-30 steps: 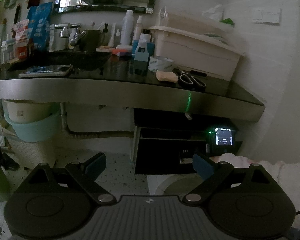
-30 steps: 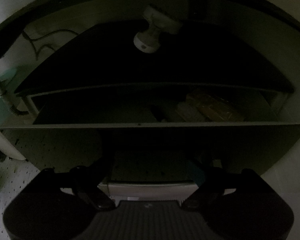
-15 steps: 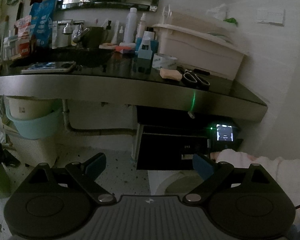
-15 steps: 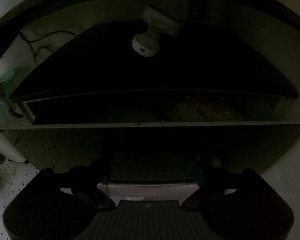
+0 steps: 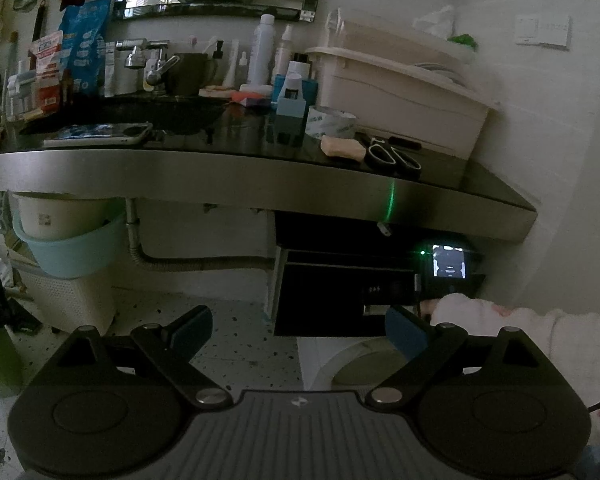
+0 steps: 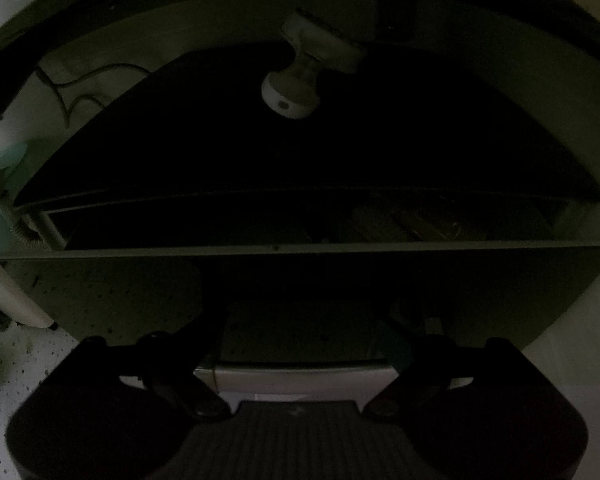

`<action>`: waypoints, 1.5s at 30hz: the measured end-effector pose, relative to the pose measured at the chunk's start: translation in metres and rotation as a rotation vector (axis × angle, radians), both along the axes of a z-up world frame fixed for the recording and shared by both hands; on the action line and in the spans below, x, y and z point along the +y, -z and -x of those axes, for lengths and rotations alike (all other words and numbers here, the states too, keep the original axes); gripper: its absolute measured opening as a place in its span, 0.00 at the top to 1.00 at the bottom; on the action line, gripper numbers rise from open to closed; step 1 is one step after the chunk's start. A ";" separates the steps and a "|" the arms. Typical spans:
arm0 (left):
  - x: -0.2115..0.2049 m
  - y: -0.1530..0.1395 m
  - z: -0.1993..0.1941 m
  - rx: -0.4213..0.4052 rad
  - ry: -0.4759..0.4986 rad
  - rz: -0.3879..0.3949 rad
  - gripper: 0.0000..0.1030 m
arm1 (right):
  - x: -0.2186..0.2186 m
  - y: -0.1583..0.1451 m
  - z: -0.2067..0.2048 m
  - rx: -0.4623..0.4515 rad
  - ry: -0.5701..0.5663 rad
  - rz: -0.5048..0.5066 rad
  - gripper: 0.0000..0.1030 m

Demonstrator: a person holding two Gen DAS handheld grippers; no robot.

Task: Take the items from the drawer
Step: 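Push the black drawer shut with the right tool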

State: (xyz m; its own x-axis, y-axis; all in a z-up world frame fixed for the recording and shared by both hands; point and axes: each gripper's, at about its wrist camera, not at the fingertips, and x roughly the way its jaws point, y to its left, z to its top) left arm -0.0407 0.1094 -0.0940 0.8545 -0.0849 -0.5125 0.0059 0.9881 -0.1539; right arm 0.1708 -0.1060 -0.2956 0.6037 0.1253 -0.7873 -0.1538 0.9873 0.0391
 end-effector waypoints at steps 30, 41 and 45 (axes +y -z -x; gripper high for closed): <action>-0.004 0.001 -0.003 0.014 0.009 -0.008 0.09 | 0.000 0.004 -0.023 0.003 -0.002 -0.009 0.15; -0.005 -0.002 -0.002 0.008 0.009 -0.017 0.09 | 0.006 0.004 -0.039 -0.001 0.000 0.003 0.24; -0.003 -0.003 -0.001 0.007 0.003 -0.022 0.09 | 0.010 0.003 -0.043 -0.018 -0.006 0.024 0.26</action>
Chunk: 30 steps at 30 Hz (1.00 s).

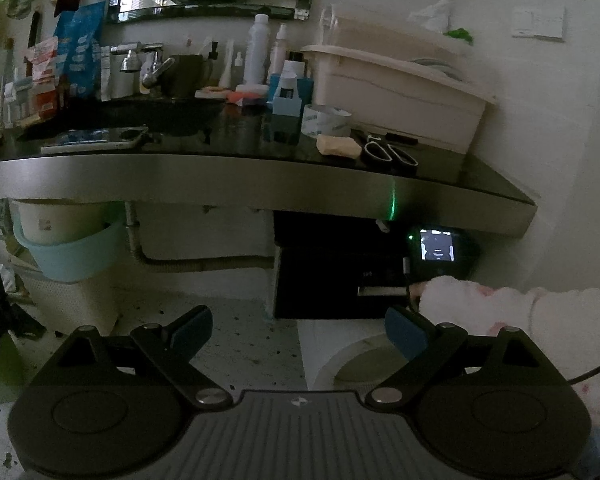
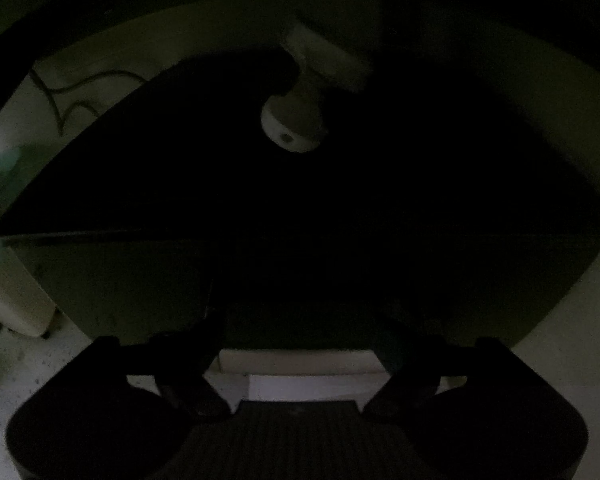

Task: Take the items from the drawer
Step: 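Push the black drawer shut with the right tool, then pull the right tool back from the closed drawer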

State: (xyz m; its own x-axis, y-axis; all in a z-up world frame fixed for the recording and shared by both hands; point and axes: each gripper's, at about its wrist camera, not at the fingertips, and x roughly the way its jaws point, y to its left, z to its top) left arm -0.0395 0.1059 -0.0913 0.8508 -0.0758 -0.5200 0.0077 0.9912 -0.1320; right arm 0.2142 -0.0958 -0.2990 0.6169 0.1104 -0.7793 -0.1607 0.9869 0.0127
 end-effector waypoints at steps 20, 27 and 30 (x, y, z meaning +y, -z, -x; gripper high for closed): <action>0.002 0.014 -0.017 0.057 0.012 0.011 0.09 | -0.027 -0.054 0.054 -0.089 -0.116 -0.130 0.12; -0.004 0.011 -0.023 0.069 0.026 0.006 0.09 | -0.035 -0.098 0.090 -0.137 -0.107 -0.090 0.04; -0.008 0.009 -0.025 0.068 0.034 0.001 0.09 | -0.039 -0.116 0.105 -0.168 -0.110 -0.100 0.03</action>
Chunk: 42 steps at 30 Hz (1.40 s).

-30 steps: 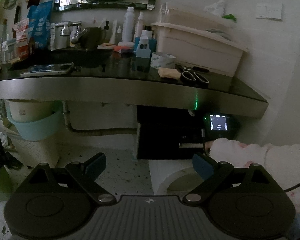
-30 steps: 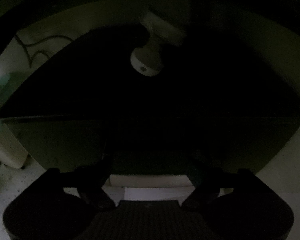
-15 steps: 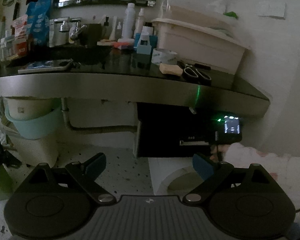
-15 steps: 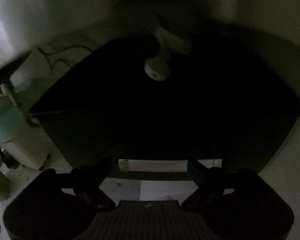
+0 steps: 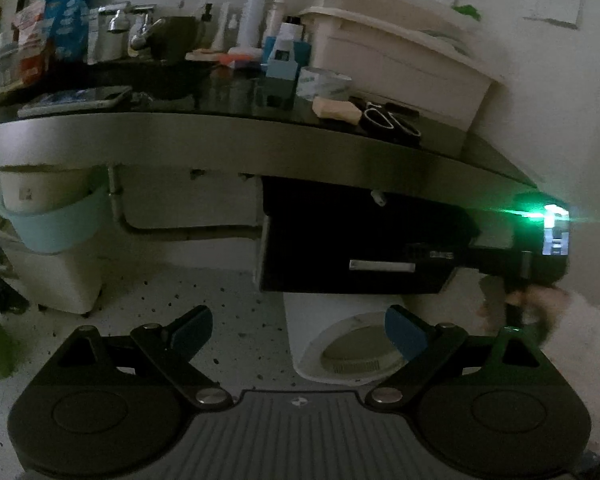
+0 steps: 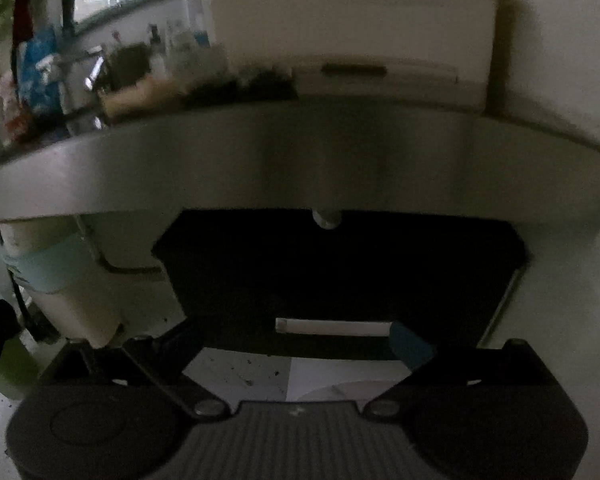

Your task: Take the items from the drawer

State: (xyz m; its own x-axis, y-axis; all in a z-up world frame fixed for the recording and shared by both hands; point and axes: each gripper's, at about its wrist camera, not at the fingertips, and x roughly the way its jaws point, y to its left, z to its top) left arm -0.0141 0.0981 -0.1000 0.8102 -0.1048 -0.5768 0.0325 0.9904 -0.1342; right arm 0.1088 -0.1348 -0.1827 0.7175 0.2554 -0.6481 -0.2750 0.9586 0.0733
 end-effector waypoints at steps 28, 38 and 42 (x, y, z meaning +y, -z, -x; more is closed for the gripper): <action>-0.056 -0.032 -0.013 0.039 0.009 -0.180 0.09 | -0.018 -0.143 0.101 0.051 0.064 0.136 0.04; -0.061 -0.046 -0.014 0.057 0.002 -0.216 0.09 | -0.042 -0.156 0.110 0.073 0.138 0.032 0.03; -0.068 -0.048 -0.012 0.063 0.007 -0.208 0.09 | -0.040 -0.158 0.114 0.068 0.130 0.046 0.03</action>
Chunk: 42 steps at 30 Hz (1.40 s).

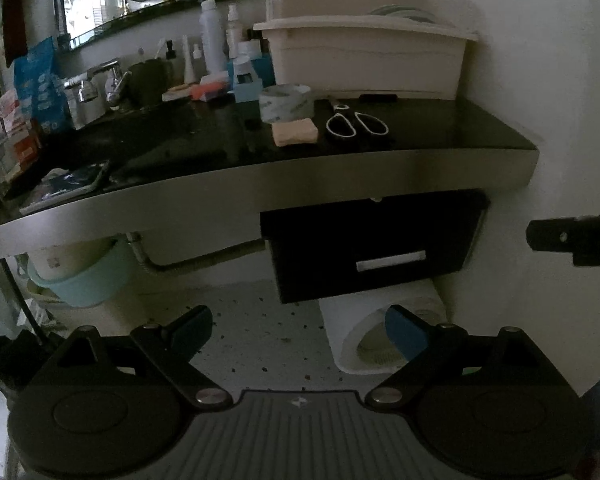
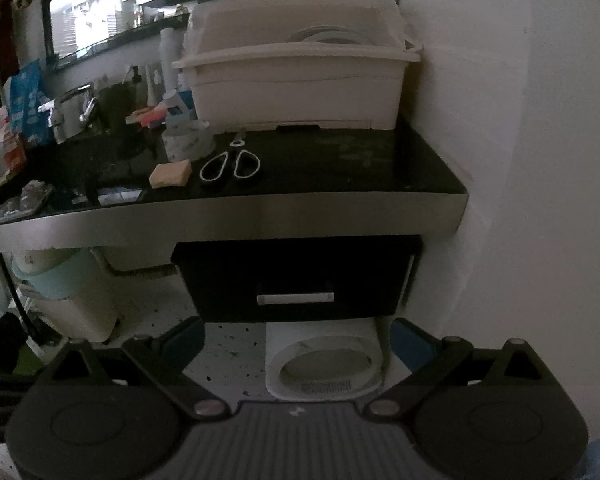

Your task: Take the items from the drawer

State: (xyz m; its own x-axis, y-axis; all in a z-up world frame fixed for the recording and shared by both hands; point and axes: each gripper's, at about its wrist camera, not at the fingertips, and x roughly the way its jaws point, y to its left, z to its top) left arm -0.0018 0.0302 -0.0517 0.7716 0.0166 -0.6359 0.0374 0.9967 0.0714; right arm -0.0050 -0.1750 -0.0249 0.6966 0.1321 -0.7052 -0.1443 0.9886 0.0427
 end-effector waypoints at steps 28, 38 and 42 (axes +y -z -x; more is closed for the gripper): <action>-0.002 -0.055 0.011 -0.025 -0.092 0.039 0.08 | 0.005 -0.040 0.028 -0.057 -0.064 -0.033 0.03; -0.006 -0.056 0.010 -0.023 -0.083 0.038 0.08 | 0.008 -0.042 0.032 -0.064 -0.077 -0.035 0.03; -0.005 -0.057 0.013 -0.022 -0.080 0.040 0.08 | 0.008 -0.041 0.031 -0.062 -0.077 -0.037 0.03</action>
